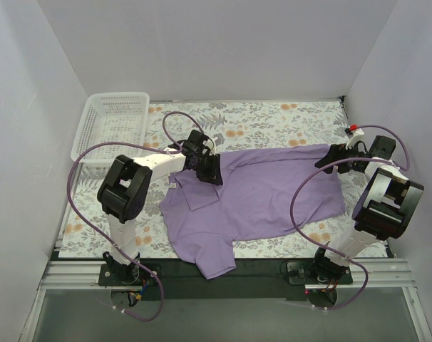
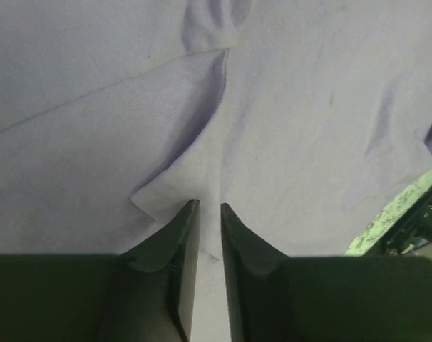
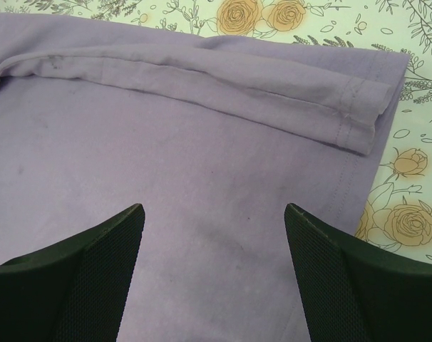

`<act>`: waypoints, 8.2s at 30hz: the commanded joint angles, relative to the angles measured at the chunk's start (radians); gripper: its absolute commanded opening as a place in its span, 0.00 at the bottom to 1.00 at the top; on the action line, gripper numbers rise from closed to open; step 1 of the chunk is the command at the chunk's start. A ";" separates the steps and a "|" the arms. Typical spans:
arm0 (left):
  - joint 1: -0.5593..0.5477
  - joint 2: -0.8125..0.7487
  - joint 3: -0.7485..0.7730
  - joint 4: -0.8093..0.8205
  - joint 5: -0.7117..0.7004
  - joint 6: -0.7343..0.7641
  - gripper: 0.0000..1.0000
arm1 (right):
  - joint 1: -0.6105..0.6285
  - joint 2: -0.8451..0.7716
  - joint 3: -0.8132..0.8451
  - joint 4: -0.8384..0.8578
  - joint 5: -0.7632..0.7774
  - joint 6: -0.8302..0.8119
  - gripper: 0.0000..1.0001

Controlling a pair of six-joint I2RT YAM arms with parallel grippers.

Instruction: Fold and stack the t-shirts

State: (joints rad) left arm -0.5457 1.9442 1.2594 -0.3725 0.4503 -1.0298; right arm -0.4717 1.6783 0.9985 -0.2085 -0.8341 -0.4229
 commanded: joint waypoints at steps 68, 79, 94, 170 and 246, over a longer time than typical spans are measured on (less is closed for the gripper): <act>-0.007 0.033 0.078 -0.009 0.016 0.004 0.08 | -0.028 0.011 0.002 -0.002 -0.042 -0.004 0.86; -0.040 0.085 0.098 0.027 0.195 -0.019 0.12 | -0.031 0.012 0.003 -0.002 -0.040 -0.005 0.86; 0.030 -0.533 -0.211 0.078 -0.389 0.094 0.75 | -0.013 0.115 0.183 -0.049 0.099 0.059 0.83; 0.053 -0.604 -0.364 0.130 -0.291 0.195 0.74 | 0.007 0.222 0.272 -0.120 0.260 -0.023 0.07; 0.268 -0.001 0.009 0.145 -0.622 -0.138 0.40 | 0.087 0.373 0.572 -0.169 0.236 0.012 0.67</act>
State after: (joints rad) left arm -0.2779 1.9385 1.2346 -0.2314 -0.1543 -1.1835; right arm -0.3847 2.0243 1.4925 -0.3763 -0.5793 -0.4416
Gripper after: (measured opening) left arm 0.416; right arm 0.672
